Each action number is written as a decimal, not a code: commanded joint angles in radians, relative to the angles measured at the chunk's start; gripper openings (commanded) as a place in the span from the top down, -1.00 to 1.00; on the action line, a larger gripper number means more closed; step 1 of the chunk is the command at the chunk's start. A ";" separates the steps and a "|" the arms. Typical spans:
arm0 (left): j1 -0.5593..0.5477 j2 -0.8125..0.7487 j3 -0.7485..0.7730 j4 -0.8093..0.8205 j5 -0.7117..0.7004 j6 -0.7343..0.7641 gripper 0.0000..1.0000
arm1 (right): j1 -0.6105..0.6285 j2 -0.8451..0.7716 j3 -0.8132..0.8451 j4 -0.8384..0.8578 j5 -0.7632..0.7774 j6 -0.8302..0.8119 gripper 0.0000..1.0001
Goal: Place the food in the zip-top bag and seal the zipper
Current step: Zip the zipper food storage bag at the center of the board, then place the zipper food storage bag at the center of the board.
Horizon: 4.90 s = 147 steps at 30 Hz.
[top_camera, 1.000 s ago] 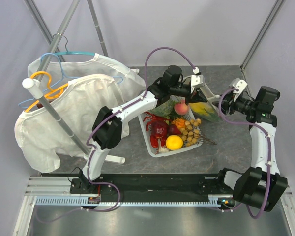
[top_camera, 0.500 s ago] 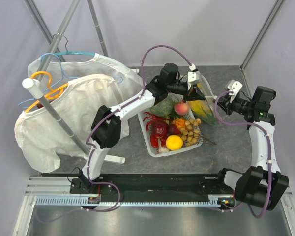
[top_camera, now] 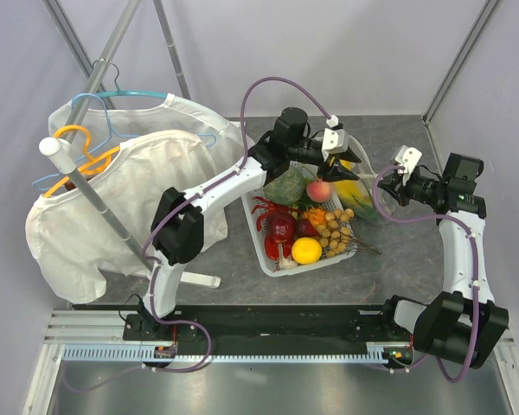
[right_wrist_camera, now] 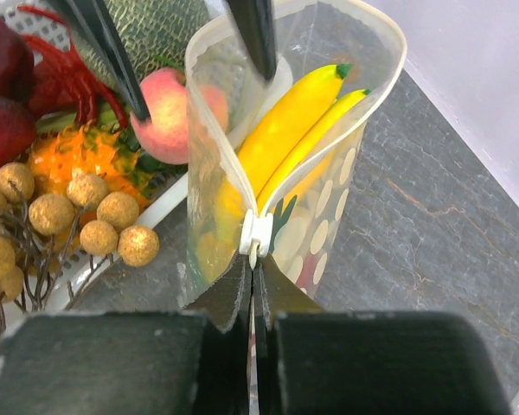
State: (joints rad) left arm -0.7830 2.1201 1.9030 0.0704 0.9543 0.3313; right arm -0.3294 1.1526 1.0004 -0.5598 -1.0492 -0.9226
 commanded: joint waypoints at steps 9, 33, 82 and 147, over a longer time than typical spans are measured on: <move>-0.105 -0.049 0.042 -0.016 0.047 0.429 0.01 | 0.010 -0.065 0.050 -0.155 -0.032 -0.234 1.00; -0.125 0.031 0.096 -0.123 -0.011 0.571 0.38 | 0.009 -0.157 0.021 -0.190 -0.006 -0.257 1.00; 0.180 0.138 0.186 -0.230 -0.170 0.732 0.96 | -0.132 -0.123 0.119 -0.200 -0.032 -0.191 1.00; 0.202 -0.222 -0.070 0.006 -0.051 0.180 -0.87 | -0.181 0.320 0.368 -0.460 0.110 -0.669 1.00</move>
State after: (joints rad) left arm -0.5785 1.9877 1.8557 0.0418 0.8650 0.5571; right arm -0.4938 1.5707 1.5322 -0.7422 -1.0080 -1.1568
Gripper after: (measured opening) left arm 0.928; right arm 0.007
